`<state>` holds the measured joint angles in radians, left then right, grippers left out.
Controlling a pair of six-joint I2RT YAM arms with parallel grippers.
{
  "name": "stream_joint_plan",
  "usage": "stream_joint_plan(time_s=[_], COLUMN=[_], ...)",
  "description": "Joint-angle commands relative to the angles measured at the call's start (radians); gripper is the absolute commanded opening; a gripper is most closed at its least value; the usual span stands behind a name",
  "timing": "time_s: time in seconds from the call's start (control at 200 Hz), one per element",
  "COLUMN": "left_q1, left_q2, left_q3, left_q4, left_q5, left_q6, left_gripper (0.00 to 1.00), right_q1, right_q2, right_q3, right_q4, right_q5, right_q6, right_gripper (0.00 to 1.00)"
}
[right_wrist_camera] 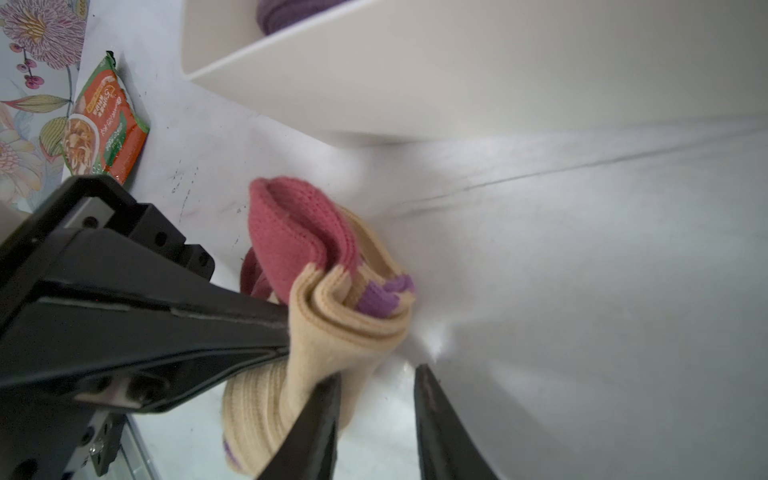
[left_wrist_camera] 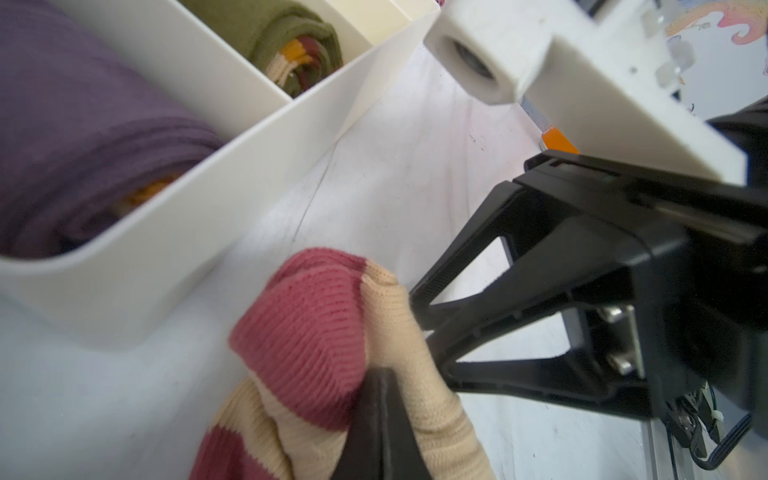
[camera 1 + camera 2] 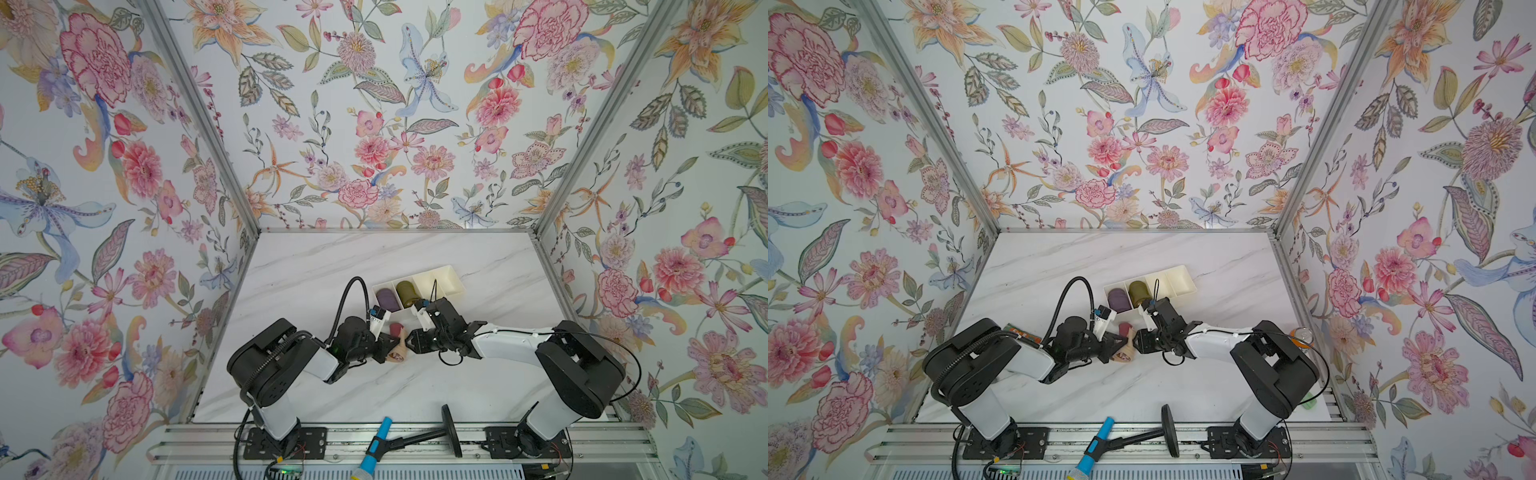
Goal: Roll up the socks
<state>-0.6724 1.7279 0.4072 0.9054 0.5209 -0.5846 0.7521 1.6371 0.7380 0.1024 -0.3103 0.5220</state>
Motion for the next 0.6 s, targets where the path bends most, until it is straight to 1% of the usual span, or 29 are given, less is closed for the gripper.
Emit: stream_joint_plan(time_s=[0.0,0.05,0.155,0.31,0.375,0.51,0.595], left_q1=[-0.001,-0.001,-0.001,-0.001,-0.001,-0.001,0.0], left_q2=[0.027,0.027,0.033,0.055,0.067,0.078,0.073], left_q3=[-0.007,-0.007,-0.008,-0.01,-0.01,-0.009,-0.004], left_q4=[-0.152,-0.149,-0.14,-0.11,-0.101,-0.108,-0.135], left_q5=[-0.017,-0.016,-0.01,0.014,0.019,0.012,-0.002], left_q6=[-0.011,-0.012,-0.017,-0.031,-0.036,-0.041,-0.038], left_gripper=[0.0,0.0,0.0,0.0,0.0,0.0,0.0], right_q1=[0.024,0.025,0.025,0.025,0.024,0.026,0.026], right_q2=[0.027,0.036,0.057,0.081,0.092,0.094,0.083], right_q3=[-0.005,-0.006,-0.019,-0.069,-0.076,-0.074,-0.065], right_q4=[0.112,0.123,0.172,0.365,0.412,0.412,0.356], right_q5=[-0.135,-0.138,-0.164,-0.234,-0.252,-0.25,-0.222], right_q6=[0.022,0.03,0.052,0.104,0.116,0.11,0.09], right_gripper=[0.38,0.41,0.42,0.41,0.41,0.38,0.36])
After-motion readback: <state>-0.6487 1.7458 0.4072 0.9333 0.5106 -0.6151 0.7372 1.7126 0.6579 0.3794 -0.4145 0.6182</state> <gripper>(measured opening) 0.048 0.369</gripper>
